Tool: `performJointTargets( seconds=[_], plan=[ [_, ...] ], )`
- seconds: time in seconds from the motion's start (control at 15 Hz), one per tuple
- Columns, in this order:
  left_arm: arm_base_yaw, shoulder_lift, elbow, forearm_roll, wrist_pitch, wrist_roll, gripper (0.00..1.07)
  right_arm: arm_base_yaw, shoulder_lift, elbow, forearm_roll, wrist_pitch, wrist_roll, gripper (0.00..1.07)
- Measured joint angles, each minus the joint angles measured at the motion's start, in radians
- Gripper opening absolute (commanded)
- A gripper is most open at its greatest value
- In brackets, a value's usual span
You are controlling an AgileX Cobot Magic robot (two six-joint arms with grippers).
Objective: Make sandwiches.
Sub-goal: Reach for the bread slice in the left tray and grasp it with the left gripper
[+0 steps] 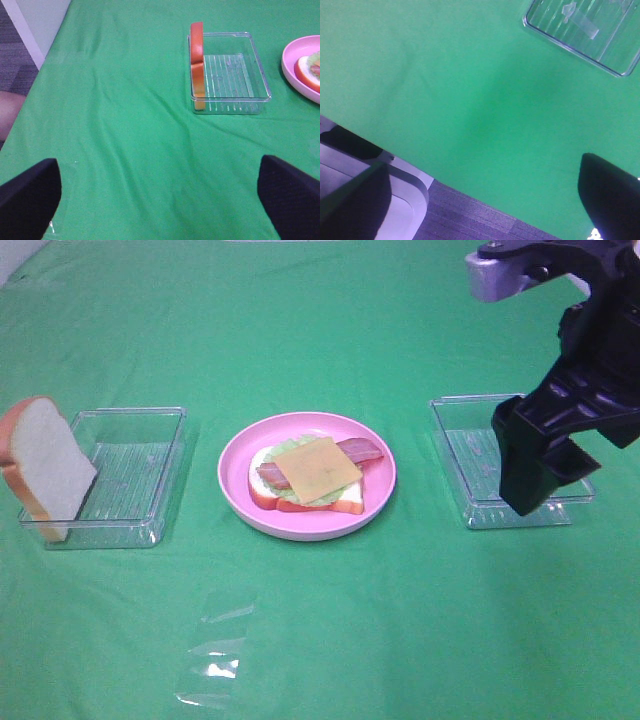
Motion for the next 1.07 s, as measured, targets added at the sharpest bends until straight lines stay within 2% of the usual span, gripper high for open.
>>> performJointTargets(
  seconds=[0.13,0.4,0.6,0.73,0.8,0.87,1.07],
  plan=[
    [0.0,0.0,0.0,0.0,0.0,0.0,1.0,0.0,-0.041,0.044,0.0,0.0,0.006,0.98],
    [0.0,0.0,0.0,0.0,0.0,0.0,1.0,-0.022,-0.171,0.255,0.008,-0.002,0.025,0.98],
    [0.0,0.0,0.0,0.0,0.0,0.0,1.0,-0.206,-0.282,0.427,0.048,-0.04,0.026,0.98],
    [0.0,0.0,0.0,0.0,0.0,0.0,1.0,-0.291,-0.368,0.491,0.067,-0.075,0.026,0.98],
    [0.0,0.0,0.0,0.0,0.0,0.0,1.0,-0.328,-0.438,0.521,0.081,-0.108,0.026,0.98],
    [0.0,0.0,0.0,0.0,0.0,0.0,1.0,-0.382,-0.603,0.571,0.09,-0.144,0.026,0.98],
    [0.0,0.0,0.0,0.0,0.0,0.0,1.0,-0.45,-0.855,0.635,0.09,-0.154,0.026,0.98]
  ],
)
